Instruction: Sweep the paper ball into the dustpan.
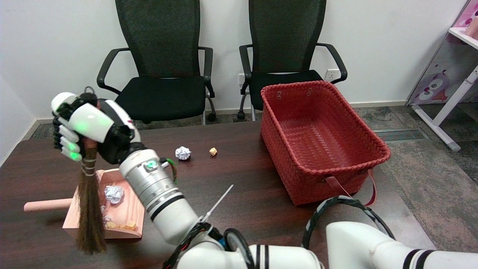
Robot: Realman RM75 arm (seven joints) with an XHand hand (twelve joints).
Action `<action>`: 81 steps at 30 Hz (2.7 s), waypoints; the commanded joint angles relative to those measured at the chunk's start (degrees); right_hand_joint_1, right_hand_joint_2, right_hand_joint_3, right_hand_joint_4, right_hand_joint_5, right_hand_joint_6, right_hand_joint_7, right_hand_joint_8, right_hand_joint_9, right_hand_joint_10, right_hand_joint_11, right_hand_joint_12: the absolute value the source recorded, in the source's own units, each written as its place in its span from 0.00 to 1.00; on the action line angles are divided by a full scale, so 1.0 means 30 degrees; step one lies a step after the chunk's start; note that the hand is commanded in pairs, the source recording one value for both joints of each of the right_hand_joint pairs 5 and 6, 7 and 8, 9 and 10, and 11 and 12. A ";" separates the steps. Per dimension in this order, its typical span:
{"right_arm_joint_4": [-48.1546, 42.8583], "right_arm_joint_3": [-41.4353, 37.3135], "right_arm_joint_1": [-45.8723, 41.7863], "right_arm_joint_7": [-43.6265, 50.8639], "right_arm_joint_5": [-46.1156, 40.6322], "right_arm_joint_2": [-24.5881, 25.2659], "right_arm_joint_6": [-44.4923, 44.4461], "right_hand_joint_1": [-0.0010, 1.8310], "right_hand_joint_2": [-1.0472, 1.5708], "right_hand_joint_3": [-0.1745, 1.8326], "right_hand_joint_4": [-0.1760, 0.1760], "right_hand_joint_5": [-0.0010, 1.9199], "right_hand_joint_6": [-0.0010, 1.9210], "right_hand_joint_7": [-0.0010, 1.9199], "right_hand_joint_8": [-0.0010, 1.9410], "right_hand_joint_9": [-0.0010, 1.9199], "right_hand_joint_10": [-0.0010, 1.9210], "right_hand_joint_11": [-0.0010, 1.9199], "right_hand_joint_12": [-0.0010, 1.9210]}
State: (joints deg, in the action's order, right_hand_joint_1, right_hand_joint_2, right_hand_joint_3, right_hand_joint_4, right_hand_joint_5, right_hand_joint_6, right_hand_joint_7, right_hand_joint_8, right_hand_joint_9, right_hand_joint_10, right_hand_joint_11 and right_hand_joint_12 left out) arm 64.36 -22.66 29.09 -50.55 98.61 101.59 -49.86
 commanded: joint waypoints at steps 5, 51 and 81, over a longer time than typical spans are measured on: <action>0.2924 -0.2232 0.0762 0.3630 0.0323 -0.4160 0.4259 0.48 0.82 0.89 0.48 1.00 1.00 1.00 0.99 1.00 1.00 1.00 1.00; -1.0806 -0.0588 1.1156 0.3872 -0.2461 -0.7084 1.3608 0.45 0.81 1.00 0.49 1.00 1.00 1.00 0.99 1.00 1.00 1.00 1.00; -0.9959 0.1635 0.7314 -0.0934 -0.0879 -0.4719 0.6704 0.47 0.74 1.00 0.48 1.00 1.00 1.00 0.99 1.00 1.00 1.00 1.00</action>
State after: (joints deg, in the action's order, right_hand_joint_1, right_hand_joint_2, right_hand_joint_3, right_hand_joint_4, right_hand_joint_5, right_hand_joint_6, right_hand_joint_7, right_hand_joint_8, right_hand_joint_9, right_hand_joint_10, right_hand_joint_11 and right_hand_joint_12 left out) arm 31.41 -20.76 55.69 -46.72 93.42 84.27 -19.44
